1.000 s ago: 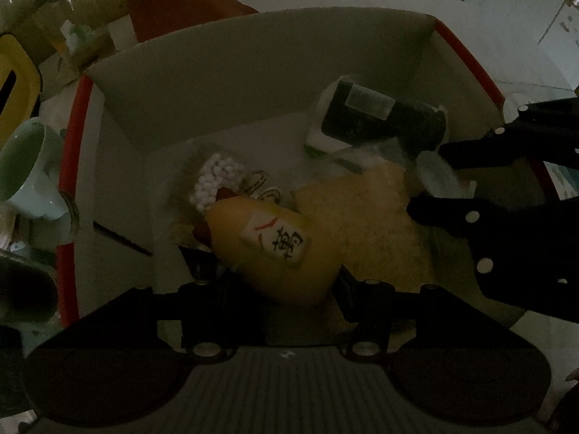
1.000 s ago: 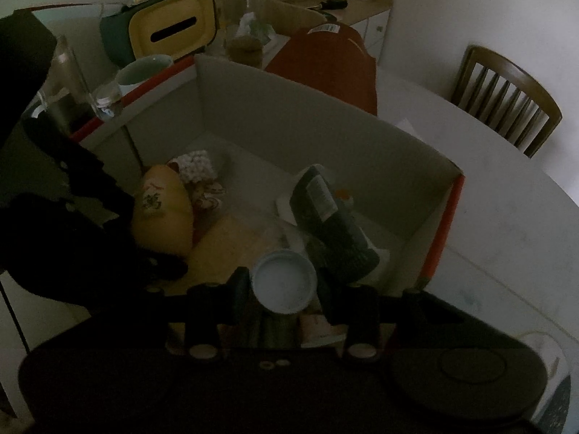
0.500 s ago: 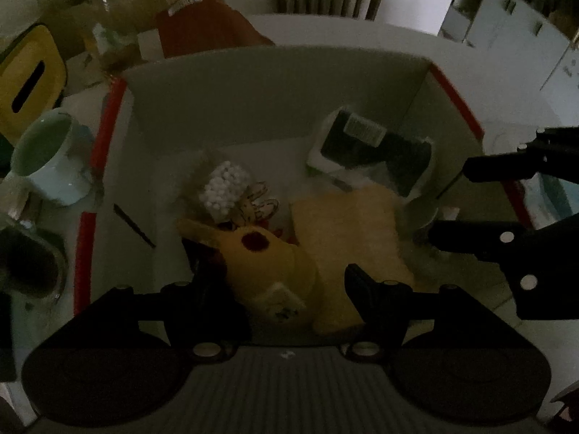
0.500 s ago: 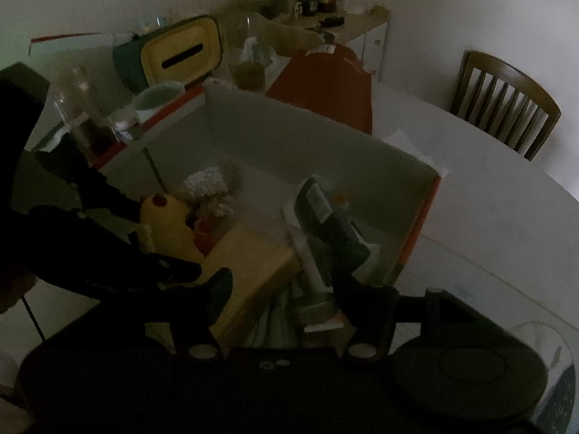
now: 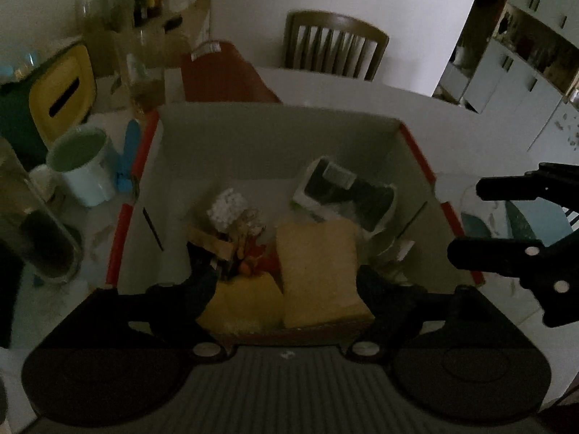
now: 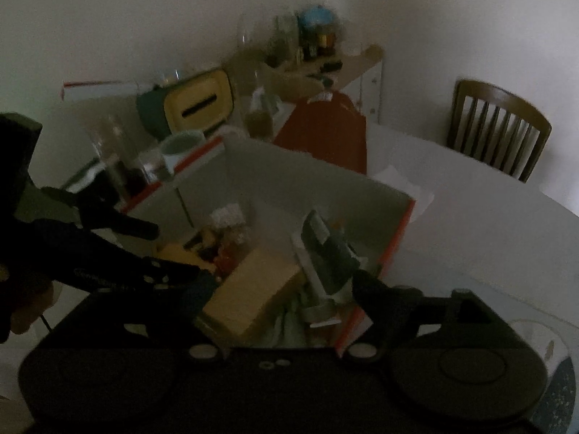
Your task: Organize objects
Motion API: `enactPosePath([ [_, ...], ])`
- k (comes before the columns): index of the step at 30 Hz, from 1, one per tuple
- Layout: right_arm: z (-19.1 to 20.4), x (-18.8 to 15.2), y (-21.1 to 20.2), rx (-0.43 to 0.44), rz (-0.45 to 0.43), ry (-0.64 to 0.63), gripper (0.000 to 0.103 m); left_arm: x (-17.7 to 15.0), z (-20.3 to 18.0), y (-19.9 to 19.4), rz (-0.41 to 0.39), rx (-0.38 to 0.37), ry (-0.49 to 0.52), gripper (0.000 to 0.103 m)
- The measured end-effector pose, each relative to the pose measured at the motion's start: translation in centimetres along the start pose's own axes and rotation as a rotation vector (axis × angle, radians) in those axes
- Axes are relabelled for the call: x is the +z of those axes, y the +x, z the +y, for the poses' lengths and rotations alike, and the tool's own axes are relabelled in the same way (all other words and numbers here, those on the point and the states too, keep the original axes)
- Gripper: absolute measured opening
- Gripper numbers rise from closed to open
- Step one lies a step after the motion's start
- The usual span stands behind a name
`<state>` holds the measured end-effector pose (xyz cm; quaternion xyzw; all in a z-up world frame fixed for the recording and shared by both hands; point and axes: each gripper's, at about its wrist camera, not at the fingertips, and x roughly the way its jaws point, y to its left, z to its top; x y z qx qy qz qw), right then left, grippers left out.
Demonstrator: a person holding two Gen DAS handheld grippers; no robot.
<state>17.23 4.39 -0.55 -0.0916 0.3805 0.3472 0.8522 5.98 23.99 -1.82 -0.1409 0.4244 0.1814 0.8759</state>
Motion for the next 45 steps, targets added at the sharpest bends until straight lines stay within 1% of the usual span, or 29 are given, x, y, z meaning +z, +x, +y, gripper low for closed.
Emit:
enactPosePath([
  [4,0.0,-0.3,-1.7,0.011,-0.054,0.016,0.096,-0.4,-0.7,-1.3,-0.041,-0.005,0.004,0.092],
  [6,0.0,-0.5,-2.5,0.014,-0.080,0.023,0.099,-0.6,-1.1,-2.0,-0.060,-0.016,-0.001,0.101],
  [9,-0.1,-0.9,-3.4,0.015,-0.111,0.039,0.102,-0.9,-1.6,-2.8,-0.087,-0.028,-0.008,0.102],
  [15,-0.5,-2.0,-5.0,0.015,-0.161,0.077,0.103,-1.6,-2.3,-4.7,-0.164,-0.039,-0.017,0.102],
  [18,-0.7,-2.6,-5.7,-0.005,-0.190,0.086,0.103,-2.0,-2.8,-5.8,-0.207,-0.046,-0.012,0.102],
  [20,-0.8,-2.9,-6.0,-0.013,-0.193,0.097,0.103,-2.3,-3.2,-6.7,-0.239,-0.050,-0.003,0.102],
  [23,-1.0,-3.3,-6.4,-0.019,-0.201,0.125,0.103,-2.8,-4.2,-7.9,-0.287,-0.020,0.028,0.102],
  [27,-0.9,-3.8,-7.1,-0.027,-0.222,0.133,0.103,-3.5,-5.3,-9.1,-0.329,-0.033,0.054,0.102],
  [29,-0.6,-4.0,-7.3,-0.034,-0.234,0.126,0.103,-3.9,-5.7,-9.5,-0.338,-0.027,0.065,0.102],
  [32,-0.3,-4.4,-7.7,-0.032,-0.242,0.126,0.103,-4.5,-6.2,-10.0,-0.357,0.006,0.068,0.102],
  [34,-0.2,-4.6,-7.8,-0.021,-0.244,0.128,0.103,-4.8,-6.2,-10.1,-0.351,0.016,0.065,0.102],
  [37,0.1,-4.8,-8.0,-0.014,-0.242,0.125,0.103,-5.1,-5.9,-10.0,-0.335,-0.020,0.046,0.102],
  [41,0.6,-5.2,-8.0,-0.023,-0.238,0.120,0.103,-5.5,-5.7,-10.0,-0.330,-0.026,0.024,0.102],
  [45,0.8,-5.4,-8.0,-0.023,-0.232,0.123,0.103,-5.8,-5.8,-9.9,-0.323,-0.030,0.024,0.102],
])
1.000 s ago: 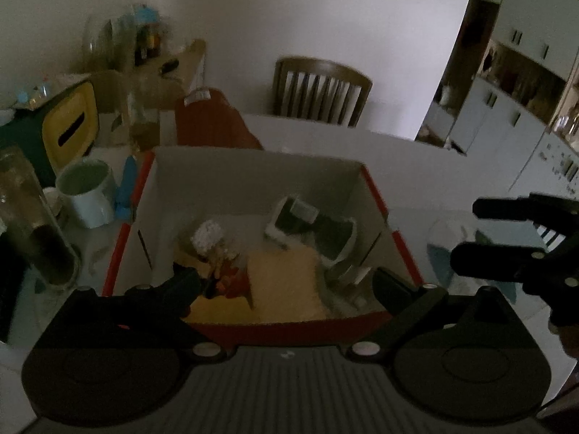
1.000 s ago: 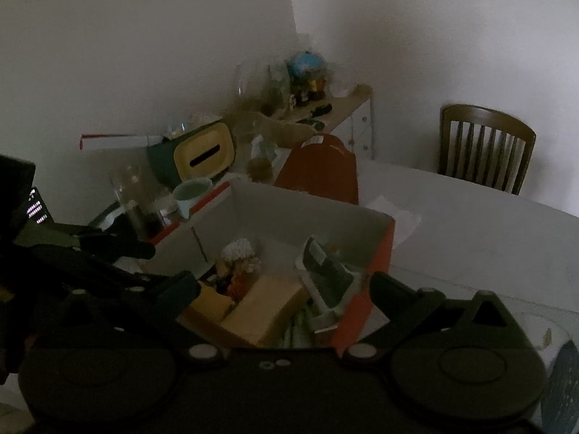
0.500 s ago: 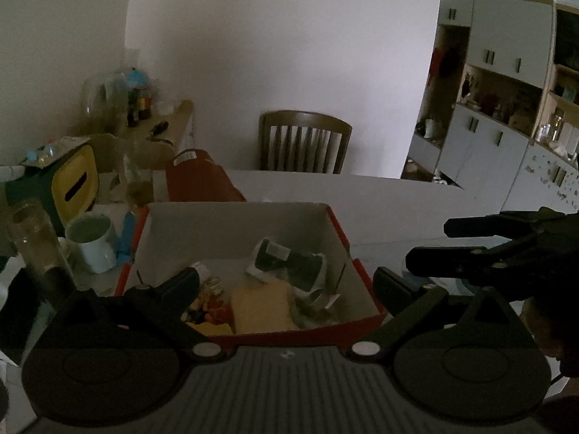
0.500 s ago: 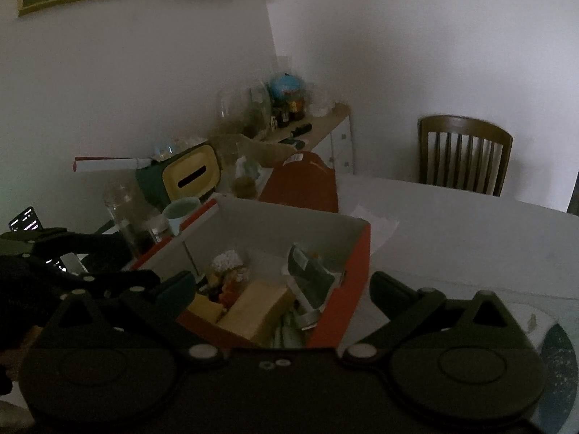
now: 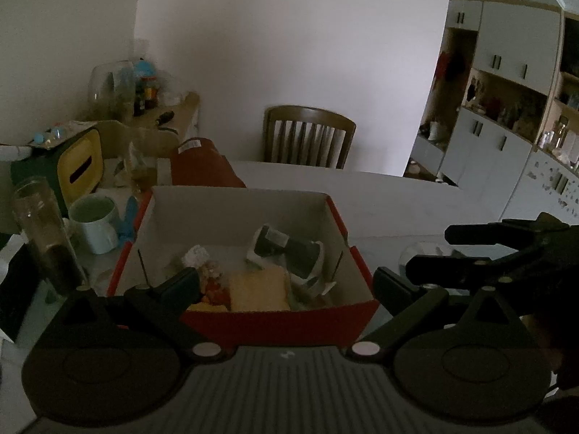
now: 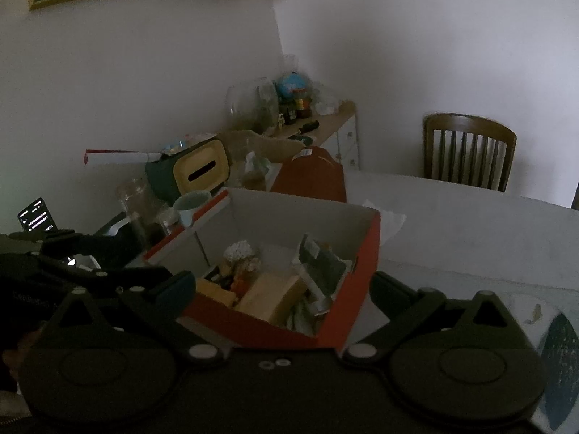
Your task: Organize objects
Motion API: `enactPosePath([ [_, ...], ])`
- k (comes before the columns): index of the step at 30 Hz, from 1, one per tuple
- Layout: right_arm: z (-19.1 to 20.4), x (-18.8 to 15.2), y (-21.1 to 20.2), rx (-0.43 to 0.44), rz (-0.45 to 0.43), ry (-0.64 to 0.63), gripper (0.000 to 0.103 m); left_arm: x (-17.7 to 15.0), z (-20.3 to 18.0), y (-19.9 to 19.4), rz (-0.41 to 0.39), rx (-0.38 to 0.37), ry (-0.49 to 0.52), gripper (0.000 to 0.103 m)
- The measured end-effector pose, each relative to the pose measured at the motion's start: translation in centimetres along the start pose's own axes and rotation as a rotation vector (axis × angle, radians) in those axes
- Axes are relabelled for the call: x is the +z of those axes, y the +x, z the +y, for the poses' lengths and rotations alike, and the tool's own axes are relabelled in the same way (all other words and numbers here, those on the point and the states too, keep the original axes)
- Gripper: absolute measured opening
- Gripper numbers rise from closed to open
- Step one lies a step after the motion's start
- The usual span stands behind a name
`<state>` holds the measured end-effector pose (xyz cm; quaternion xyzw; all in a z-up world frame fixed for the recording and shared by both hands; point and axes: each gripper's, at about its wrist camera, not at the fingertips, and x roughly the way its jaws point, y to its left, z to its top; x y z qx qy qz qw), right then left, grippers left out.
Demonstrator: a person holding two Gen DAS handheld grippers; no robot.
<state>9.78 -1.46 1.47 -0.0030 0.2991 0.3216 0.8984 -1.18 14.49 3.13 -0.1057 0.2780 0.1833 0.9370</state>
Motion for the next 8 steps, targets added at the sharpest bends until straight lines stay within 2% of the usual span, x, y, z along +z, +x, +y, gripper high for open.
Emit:
enactPosePath([
  [8,-0.08,-0.36,-0.11,-0.011,0.011,0.008,0.103,-0.18,-0.29,0.05,0.012,-0.008,-0.002,0.102],
])
